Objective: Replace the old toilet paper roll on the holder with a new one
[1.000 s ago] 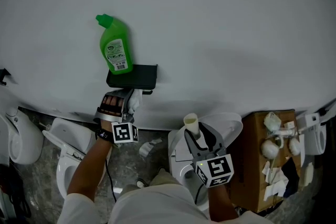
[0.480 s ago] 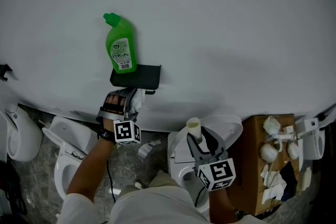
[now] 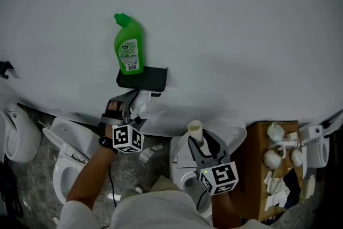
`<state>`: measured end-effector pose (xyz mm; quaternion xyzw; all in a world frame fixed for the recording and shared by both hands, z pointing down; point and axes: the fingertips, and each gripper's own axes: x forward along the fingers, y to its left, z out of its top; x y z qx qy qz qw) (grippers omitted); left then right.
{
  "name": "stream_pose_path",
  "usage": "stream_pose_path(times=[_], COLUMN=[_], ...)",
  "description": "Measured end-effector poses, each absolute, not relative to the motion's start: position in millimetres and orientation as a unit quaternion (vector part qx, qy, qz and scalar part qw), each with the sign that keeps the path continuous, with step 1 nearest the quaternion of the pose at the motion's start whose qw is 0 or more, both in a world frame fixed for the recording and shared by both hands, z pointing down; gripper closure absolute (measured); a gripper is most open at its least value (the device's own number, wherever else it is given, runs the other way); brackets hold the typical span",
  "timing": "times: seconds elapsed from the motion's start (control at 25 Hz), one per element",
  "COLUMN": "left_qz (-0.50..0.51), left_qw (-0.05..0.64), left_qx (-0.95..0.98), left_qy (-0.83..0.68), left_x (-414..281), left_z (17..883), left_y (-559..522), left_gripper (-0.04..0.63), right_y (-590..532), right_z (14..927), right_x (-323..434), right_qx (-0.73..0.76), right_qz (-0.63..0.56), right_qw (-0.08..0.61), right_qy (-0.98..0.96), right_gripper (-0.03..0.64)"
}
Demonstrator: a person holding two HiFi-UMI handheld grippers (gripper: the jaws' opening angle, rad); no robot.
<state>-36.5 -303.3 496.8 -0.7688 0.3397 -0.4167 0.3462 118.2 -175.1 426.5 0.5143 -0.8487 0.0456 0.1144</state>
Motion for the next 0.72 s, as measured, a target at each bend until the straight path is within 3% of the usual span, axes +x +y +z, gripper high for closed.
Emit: stream_pose_path(times=[0.72], left_qz=[-0.368], left_qw=[0.222], left_qx=[-0.794], left_qy=[0.429], left_x=[-128], left_z=[523], left_y=[-221], left_gripper=[0.141], right_y=[-166], right_z=[423], right_x=[83], right_qx=[0.487], right_qz=[0.034], right_qw=[0.123], right_qy=[-0.864], right_gripper=[0.434])
